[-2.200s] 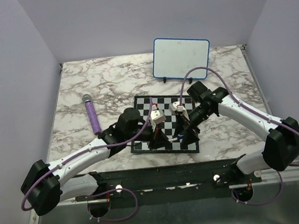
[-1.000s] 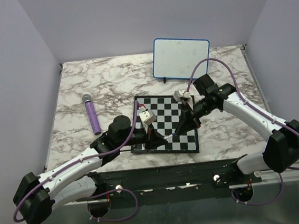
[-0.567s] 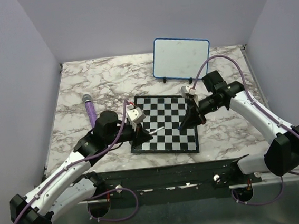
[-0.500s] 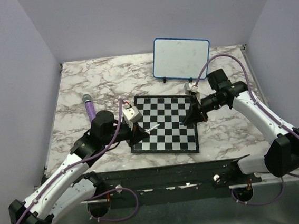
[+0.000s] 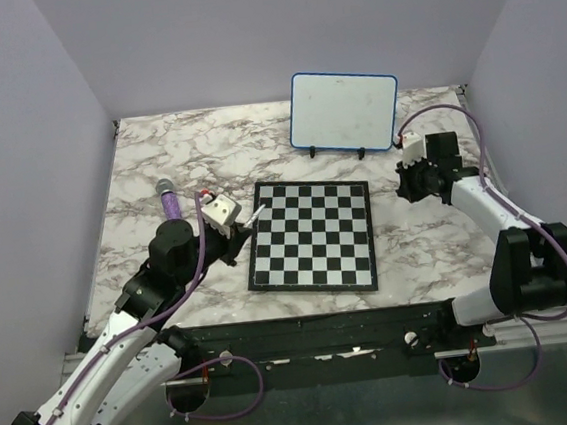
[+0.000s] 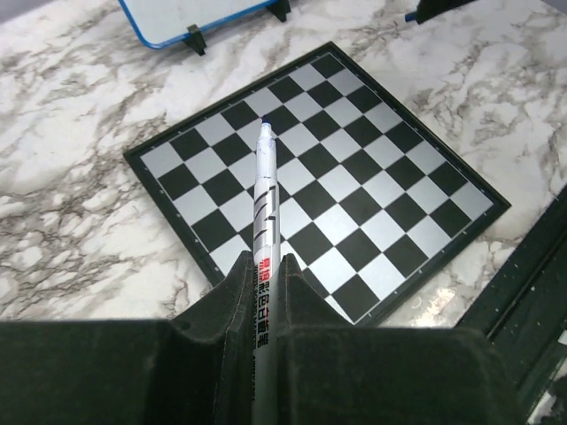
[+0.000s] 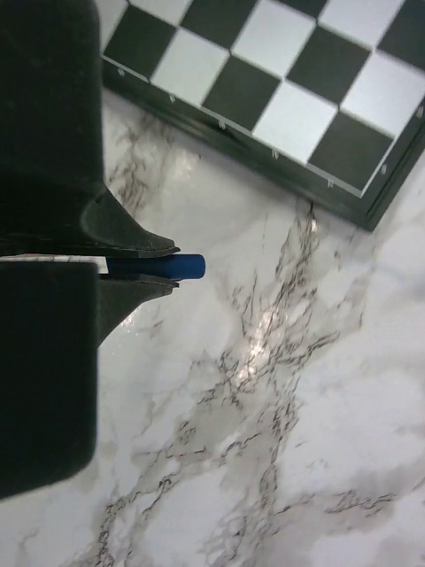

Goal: Write a sentence on the whiteboard
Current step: Put down the pen cap at the center of the board, then pick up the whiteboard from the whiteboard stand.

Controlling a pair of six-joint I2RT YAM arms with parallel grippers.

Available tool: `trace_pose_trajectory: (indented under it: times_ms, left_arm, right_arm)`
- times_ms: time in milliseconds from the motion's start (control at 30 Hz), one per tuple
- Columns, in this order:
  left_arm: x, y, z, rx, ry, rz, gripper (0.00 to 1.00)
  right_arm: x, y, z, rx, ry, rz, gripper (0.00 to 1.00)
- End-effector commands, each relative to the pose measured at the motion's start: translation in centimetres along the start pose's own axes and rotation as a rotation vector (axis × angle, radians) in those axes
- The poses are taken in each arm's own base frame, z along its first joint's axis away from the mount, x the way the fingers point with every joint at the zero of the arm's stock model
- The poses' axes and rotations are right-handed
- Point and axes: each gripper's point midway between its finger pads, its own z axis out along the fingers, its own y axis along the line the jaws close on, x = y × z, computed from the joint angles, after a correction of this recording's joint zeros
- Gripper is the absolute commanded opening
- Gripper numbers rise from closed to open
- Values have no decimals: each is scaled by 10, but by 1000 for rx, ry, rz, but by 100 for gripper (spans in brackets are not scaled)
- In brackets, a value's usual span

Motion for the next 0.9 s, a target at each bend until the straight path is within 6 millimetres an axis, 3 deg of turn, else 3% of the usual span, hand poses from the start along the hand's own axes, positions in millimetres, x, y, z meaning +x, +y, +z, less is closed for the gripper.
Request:
trace_pose_trajectory:
  times_ms: [0, 133, 400, 633, 733, 867]
  left_arm:
    - [-10, 18, -5, -94, -63, 38, 0]
    - [-10, 16, -6, -86, -73, 40, 0]
    - [-11, 16, -8, -83, -84, 41, 0]
    - [-9, 19, -6, -86, -76, 39, 0]
    - [-11, 21, -7, -96, -82, 40, 0]
    - [-11, 29, -9, -129, -81, 35, 0]
  right_arm:
    - [11, -48, 18, 194, 56, 103, 0]
    - [30, -56, 34, 168, 130, 150, 2]
    - [34, -53, 42, 76, 170, 190, 29]
    - [40, -55, 41, 50, 200, 207, 35]
    - [22, -65, 34, 50, 168, 169, 39]
    - [-20, -74, 21, -59, 97, 128, 63]
